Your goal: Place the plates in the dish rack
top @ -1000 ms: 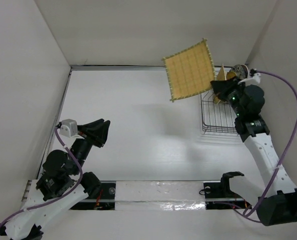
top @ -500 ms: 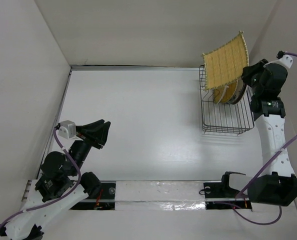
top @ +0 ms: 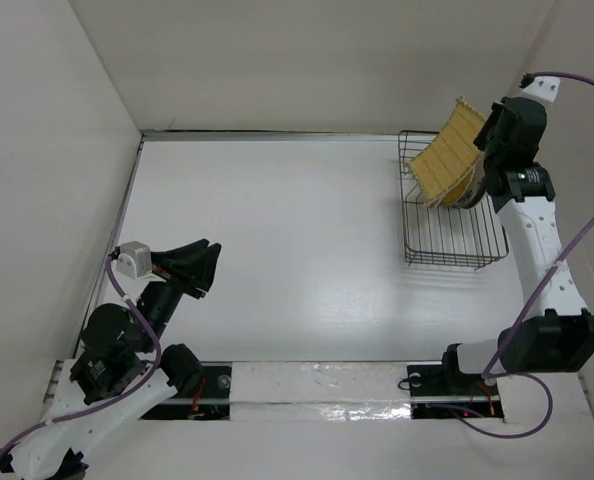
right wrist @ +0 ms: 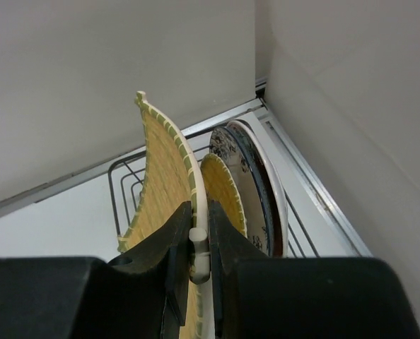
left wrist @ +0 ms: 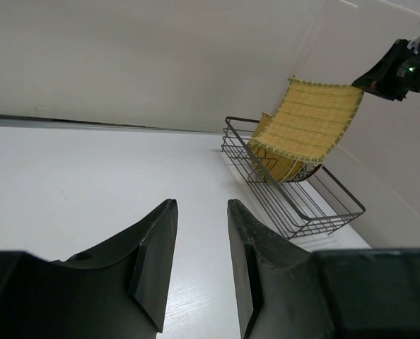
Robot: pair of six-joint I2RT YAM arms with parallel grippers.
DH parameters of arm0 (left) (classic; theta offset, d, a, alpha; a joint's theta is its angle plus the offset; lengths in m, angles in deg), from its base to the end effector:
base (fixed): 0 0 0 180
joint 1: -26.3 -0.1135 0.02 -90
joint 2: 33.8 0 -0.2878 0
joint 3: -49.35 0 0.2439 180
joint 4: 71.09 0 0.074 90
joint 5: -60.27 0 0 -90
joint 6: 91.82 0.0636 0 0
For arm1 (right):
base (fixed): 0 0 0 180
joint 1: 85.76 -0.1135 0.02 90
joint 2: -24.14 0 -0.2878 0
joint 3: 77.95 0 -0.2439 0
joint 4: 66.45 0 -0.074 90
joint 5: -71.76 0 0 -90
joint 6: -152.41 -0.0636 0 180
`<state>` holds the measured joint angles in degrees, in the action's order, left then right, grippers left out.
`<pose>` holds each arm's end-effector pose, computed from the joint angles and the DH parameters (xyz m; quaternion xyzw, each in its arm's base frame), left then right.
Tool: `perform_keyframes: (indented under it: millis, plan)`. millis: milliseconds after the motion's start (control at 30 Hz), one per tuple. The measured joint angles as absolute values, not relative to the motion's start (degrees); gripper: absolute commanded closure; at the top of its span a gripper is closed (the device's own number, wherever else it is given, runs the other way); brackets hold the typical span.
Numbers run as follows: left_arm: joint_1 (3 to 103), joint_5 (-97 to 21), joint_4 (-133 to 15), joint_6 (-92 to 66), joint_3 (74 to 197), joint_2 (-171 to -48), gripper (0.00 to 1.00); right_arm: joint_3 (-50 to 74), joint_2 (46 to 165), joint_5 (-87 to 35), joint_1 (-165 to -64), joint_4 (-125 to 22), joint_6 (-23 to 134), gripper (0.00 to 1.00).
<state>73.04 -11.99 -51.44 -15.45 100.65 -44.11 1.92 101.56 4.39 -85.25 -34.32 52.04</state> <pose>0.0458 -0.0204 0.3740 0.0367 0.5704 -0.3351 0.7490 0.3130 -0.0273 0.4668 0.1972 0.7326 -0.0946 0.6446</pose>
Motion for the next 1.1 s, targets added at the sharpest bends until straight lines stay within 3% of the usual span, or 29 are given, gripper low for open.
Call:
perform_keyframes:
  millis: [600,1100]
  plan:
    - [73.04,-11.64,-51.44,-15.45,100.65,-45.82,0.68,-7.85,117.19,14.77,-90.93,-45.05,71.50,1.00]
    - [73.04,-10.86,-51.44,-15.42,100.65,-46.89,0.68,-2.84,122.11,15.38,-94.98,-62.25,80.72,1.00]
